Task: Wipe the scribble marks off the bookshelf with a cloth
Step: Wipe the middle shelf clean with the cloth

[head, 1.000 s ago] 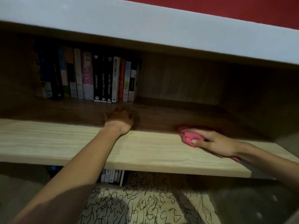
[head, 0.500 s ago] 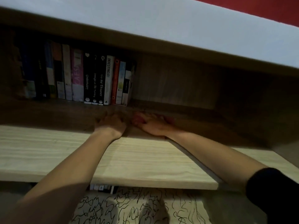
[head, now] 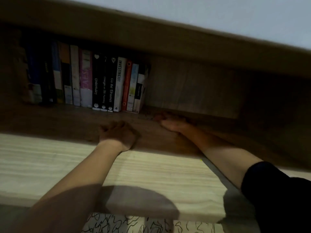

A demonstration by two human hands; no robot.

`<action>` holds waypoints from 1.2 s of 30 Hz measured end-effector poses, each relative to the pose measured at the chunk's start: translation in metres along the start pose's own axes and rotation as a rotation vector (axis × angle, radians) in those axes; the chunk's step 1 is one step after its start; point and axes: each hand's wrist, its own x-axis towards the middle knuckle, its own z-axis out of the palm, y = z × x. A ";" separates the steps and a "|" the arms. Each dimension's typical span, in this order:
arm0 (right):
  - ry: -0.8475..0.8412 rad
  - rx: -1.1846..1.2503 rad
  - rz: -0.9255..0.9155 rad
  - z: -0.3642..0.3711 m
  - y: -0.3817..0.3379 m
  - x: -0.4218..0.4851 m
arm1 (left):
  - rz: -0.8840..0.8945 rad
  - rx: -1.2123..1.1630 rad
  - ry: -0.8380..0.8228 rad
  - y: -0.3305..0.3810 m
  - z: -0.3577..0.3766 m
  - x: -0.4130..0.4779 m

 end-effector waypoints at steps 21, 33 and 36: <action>-0.163 0.001 -0.378 0.010 -0.020 0.012 | 0.020 0.081 -0.004 0.000 0.001 -0.003; -0.135 -0.062 -0.249 0.004 0.005 0.028 | -0.022 0.074 -0.033 0.004 -0.002 -0.002; -0.176 -0.065 -0.407 0.004 0.004 -0.001 | -0.013 0.083 -0.033 0.003 0.000 -0.002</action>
